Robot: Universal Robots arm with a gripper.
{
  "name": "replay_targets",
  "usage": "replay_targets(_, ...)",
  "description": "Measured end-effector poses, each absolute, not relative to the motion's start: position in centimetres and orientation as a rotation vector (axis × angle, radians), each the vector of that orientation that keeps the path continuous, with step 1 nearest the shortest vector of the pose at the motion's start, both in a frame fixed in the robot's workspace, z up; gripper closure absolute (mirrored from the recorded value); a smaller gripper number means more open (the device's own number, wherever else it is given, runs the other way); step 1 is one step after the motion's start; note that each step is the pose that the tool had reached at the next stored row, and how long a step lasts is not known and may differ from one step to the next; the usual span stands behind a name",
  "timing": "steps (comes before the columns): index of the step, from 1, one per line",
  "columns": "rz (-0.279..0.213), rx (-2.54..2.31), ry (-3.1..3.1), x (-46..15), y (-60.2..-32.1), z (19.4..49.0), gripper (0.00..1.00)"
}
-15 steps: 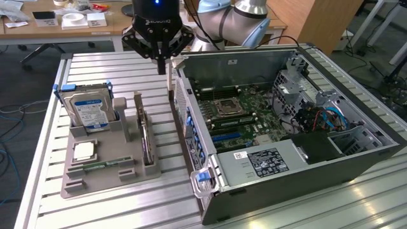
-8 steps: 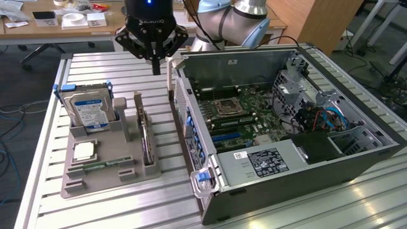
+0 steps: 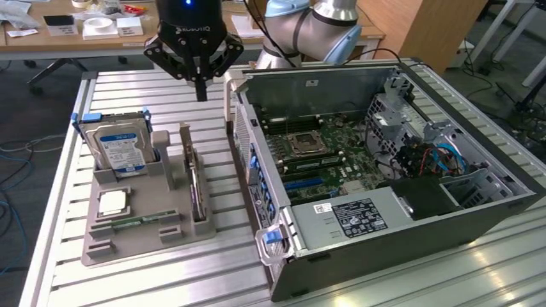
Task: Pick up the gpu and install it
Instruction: 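Reach for the gpu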
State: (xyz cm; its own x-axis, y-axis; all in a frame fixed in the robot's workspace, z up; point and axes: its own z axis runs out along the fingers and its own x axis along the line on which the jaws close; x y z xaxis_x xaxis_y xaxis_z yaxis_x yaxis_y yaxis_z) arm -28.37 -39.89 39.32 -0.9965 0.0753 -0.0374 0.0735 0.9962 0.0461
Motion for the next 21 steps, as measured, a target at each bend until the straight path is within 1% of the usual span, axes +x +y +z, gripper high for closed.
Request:
replay_targets(15, 0.069, 0.116, 3.098, -31.2, -39.9, 39.3, 0.89)
replay_targets(21, 0.070, 0.115, 3.098, -31.6, -40.7, 39.3, 0.89)
